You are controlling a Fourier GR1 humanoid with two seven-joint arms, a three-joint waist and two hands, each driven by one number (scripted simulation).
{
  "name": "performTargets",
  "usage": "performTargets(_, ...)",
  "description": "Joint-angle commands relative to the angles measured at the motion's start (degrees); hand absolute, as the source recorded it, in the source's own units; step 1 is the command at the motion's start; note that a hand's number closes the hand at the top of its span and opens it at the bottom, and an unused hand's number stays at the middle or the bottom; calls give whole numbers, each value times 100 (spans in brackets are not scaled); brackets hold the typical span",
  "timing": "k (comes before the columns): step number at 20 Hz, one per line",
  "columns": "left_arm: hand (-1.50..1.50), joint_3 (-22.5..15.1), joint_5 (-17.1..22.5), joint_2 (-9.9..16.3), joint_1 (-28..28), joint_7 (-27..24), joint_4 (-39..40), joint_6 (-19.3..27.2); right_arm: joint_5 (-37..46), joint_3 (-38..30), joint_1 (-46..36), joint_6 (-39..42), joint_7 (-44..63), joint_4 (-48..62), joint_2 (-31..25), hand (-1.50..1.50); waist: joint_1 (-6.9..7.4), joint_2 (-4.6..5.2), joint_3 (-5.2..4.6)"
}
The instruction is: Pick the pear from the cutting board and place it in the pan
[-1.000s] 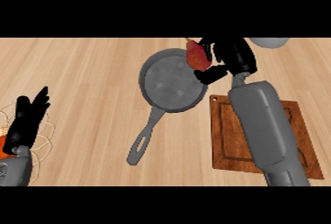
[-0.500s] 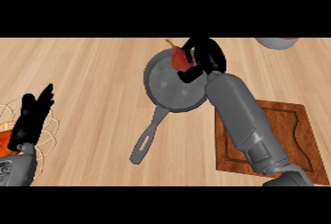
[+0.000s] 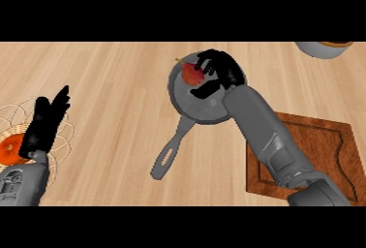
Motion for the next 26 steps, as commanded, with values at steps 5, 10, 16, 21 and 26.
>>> performTargets(5,0,-83,-39,-72,-53,-73,183,-38,-649,-93,-265,-89,-637,660,1,-150,110,39,-1)
performTargets(10,0,-172,-156,-143,-278,-22,202,75,-1245,-409,-182,-484,-1307,641,2,-150,211,67,7)
performTargets(16,0,-12,-145,-5,-268,-93,314,103,-1786,-777,-422,-970,-1651,657,2,-150,56,21,0)
performTargets(21,0,239,84,185,282,-223,167,-85,-1927,-1024,-511,-1144,-1426,679,-48,-150,-251,-82,-8)
performTargets(26,0,319,129,149,218,-75,107,-7,-2149,-1245,-293,-609,-1575,562,-759,-150,-425,-122,-4)
